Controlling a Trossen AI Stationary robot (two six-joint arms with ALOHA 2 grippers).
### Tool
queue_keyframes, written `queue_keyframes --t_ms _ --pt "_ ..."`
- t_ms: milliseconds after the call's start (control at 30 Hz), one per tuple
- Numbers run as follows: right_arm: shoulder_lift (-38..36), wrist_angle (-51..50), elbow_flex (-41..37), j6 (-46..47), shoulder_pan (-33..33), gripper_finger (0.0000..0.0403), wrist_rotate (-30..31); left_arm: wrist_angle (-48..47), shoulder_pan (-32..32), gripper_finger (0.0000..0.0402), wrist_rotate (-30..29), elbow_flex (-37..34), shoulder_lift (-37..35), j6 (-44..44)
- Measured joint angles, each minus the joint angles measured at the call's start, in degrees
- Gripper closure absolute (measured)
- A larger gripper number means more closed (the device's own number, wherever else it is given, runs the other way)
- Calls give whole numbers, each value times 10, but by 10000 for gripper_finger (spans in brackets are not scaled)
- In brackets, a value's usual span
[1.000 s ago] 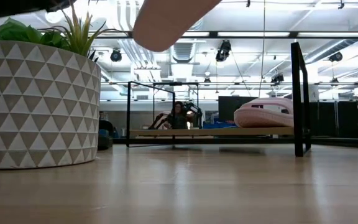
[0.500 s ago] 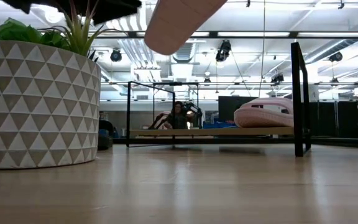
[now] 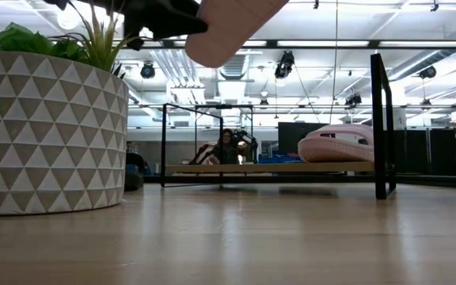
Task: Pick and place slides into the shelf
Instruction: Put the pink slide on the shelf
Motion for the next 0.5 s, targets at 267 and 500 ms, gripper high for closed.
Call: queue_keyframes --t_ms 267,500 --pt "-2 1 0 0 0 391 0 5 0 242 -47 39 51 11" --pt "-2 2 0 -1 0 391 -1 3 0 344 -42 48 78 28"
